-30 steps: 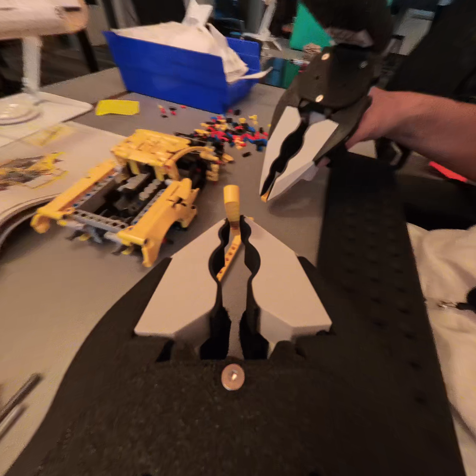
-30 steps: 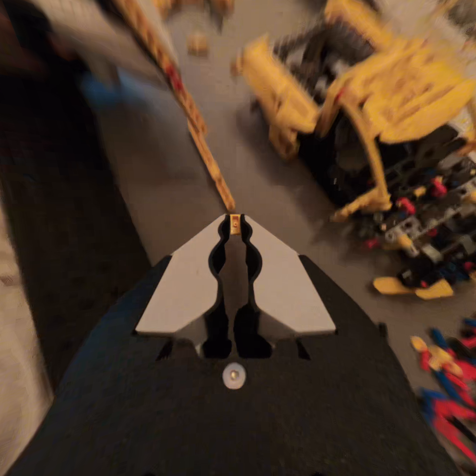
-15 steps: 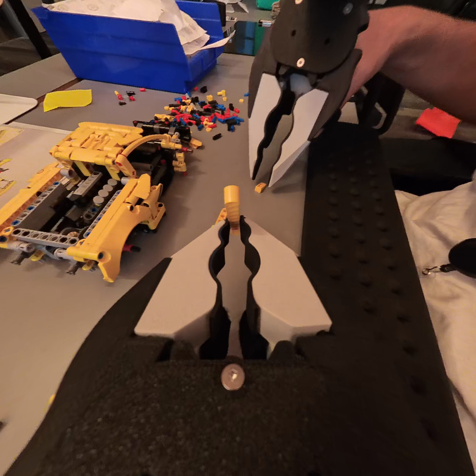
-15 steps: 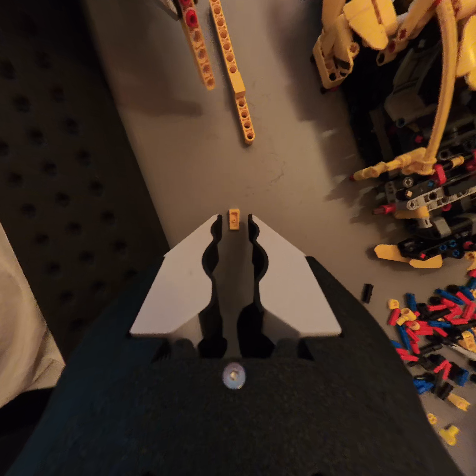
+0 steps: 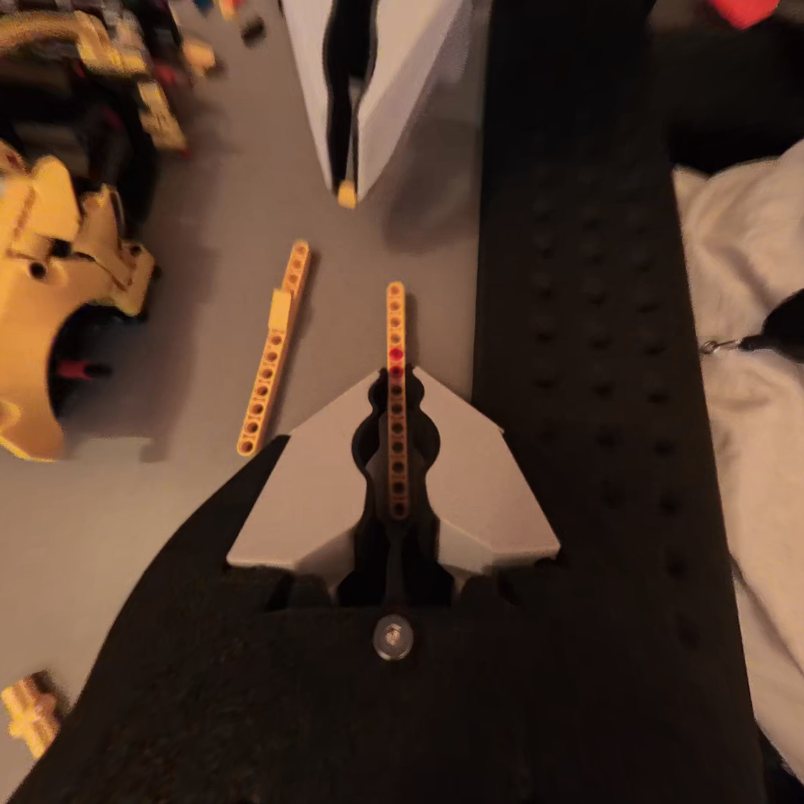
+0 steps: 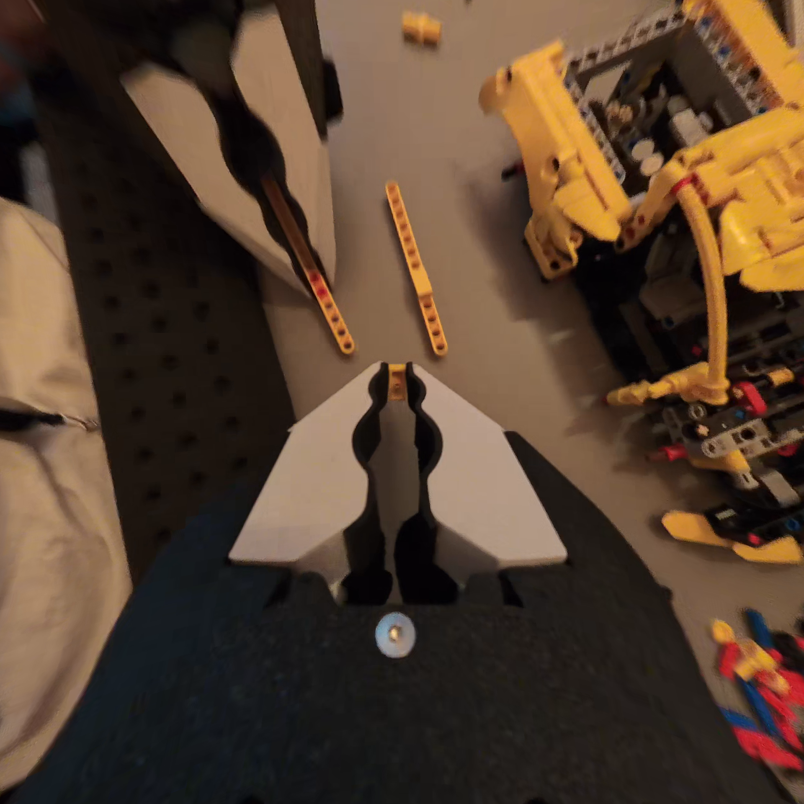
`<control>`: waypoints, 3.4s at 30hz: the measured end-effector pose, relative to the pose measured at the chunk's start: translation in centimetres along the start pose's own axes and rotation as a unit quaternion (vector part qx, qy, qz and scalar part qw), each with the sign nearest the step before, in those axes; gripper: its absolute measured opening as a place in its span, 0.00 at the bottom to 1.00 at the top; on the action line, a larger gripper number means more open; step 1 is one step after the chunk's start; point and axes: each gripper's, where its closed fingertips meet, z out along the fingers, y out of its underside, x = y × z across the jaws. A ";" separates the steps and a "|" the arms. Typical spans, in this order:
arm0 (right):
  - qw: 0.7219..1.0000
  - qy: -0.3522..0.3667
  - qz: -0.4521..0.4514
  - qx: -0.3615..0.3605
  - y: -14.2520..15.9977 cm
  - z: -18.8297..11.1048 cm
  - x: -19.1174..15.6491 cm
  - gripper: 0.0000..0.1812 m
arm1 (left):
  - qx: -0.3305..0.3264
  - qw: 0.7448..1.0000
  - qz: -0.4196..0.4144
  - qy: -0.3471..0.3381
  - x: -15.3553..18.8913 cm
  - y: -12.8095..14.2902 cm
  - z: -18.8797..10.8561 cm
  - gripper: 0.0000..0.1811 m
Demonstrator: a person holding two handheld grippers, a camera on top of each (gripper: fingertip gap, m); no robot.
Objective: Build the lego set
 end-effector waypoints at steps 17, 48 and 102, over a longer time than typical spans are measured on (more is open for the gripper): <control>0.864 -0.144 0.282 0.392 -11.0 -1.2 0.0 0.03 | 0.210 0.964 -0.088 -0.138 -4.9 -7.1 -4.4 0.16; 0.966 -0.154 0.061 0.201 -7.4 0.5 -1.6 0.08 | -0.015 0.866 0.348 -0.359 -4.5 -4.5 -3.6 0.00; 0.990 -0.104 -0.090 0.010 -1.3 3.8 -3.5 0.04 | 0.000 1.000 -0.019 0.006 0.1 -0.3 -5.4 0.04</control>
